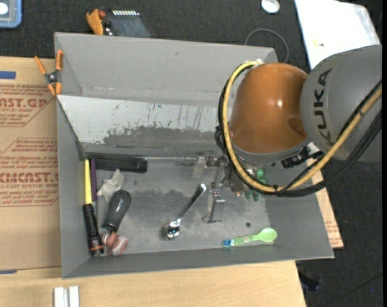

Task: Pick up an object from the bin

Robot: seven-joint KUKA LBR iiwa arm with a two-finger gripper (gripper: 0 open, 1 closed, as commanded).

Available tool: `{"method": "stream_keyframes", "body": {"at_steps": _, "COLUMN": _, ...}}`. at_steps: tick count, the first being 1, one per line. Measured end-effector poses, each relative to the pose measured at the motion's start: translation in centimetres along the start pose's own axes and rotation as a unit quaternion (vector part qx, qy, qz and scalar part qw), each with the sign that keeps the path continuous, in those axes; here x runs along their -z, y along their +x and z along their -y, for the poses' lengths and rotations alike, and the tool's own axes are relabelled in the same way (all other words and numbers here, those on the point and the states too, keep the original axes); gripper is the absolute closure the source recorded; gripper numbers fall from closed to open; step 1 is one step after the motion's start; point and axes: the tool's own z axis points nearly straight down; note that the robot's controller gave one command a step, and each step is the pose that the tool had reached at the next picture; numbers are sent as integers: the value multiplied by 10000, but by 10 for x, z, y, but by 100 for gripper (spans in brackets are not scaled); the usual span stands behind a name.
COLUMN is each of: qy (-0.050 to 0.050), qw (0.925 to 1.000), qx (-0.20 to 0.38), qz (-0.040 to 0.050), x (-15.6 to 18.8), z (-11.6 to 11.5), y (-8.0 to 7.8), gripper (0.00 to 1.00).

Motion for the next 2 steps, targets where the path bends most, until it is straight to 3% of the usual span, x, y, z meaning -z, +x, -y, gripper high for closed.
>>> {"method": "stream_keyframes", "body": {"at_steps": 1, "qy": -4, "qw": 10000, "qx": -2, "qz": 41, "x": 4, "z": 0, "y": -1, "gripper": 0}}
{"method": "stream_keyframes", "body": {"at_steps": 2, "qy": 2, "qw": 9971, "qx": 764, "qz": 50, "x": -35, "z": -8, "y": -1, "gripper": 0}}
